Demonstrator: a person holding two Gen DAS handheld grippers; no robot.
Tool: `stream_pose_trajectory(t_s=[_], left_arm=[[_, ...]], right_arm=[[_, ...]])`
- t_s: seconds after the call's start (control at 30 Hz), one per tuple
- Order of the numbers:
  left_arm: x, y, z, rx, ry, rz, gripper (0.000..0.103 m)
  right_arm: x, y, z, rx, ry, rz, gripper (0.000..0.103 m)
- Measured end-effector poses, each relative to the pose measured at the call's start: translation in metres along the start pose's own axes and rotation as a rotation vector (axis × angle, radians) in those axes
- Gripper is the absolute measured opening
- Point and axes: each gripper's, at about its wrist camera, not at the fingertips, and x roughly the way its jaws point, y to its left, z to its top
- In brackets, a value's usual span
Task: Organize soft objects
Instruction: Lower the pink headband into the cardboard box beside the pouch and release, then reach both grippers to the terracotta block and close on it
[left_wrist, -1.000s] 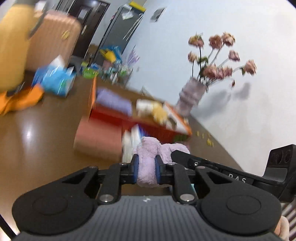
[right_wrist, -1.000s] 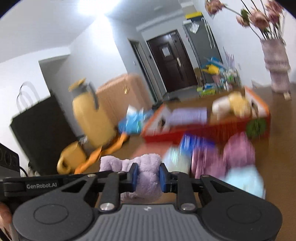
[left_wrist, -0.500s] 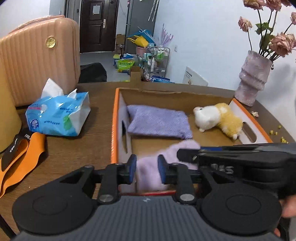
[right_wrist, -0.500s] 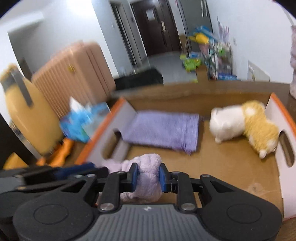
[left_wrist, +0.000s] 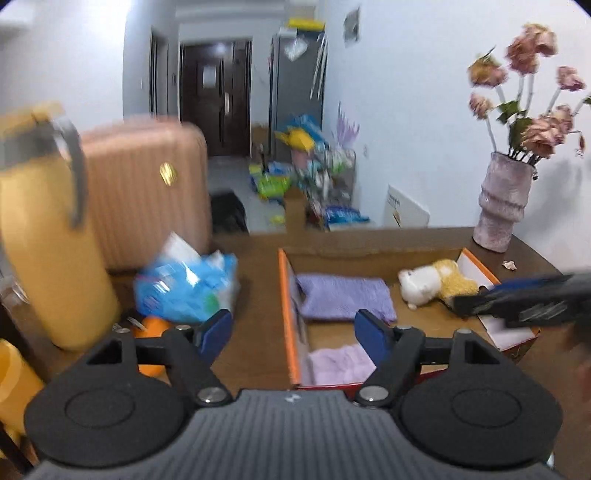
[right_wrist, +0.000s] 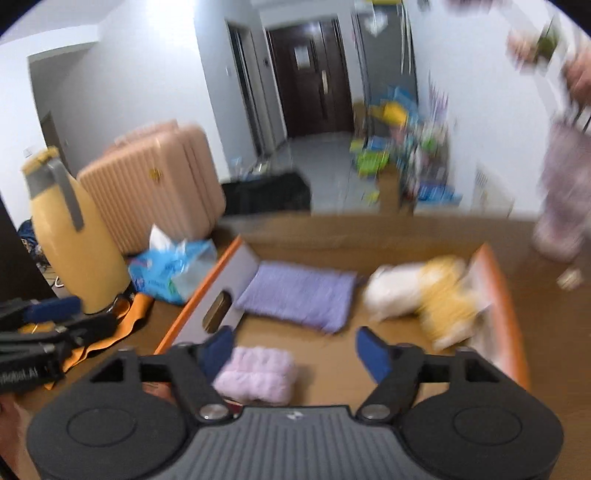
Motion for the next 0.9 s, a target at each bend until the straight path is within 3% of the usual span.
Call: stream_pose_trajectory(t_s=[0.07, 0.27, 0.43, 0.53, 0.8, 0.9], left_arm=[[-0.024, 0.003, -0.004, 0.043, -0.033, 0.026, 0.084], [-0.080, 0.017, -0.016, 0.050, -0.072, 0.057, 0.085], [-0.122, 0.011, -0.018, 0.029, -0.113, 0.039, 0.086], [-0.151, 0.007, -0.035, 0.020, -0.151, 0.018, 0.095], [-0.232, -0.007, -0.161, 0.016, -0.196, -0.127, 0.100], [-0.250, -0.008, -0.199, -0.012, -0.183, -0.124, 0.100]], right_arm=[[-0.038, -0.010, -0.001, -0.055, -0.050, -0.060, 0.084], [-0.138, -0.053, -0.029, -0.027, -0.149, -0.214, 0.086], [-0.183, -0.049, -0.050, -0.003, -0.208, -0.186, 0.086], [-0.206, -0.035, -0.071, 0.006, -0.260, -0.159, 0.086], [-0.251, 0.024, -0.189, -0.048, -0.340, -0.079, 0.087], [-0.262, 0.043, -0.230, -0.044, -0.332, -0.063, 0.087]])
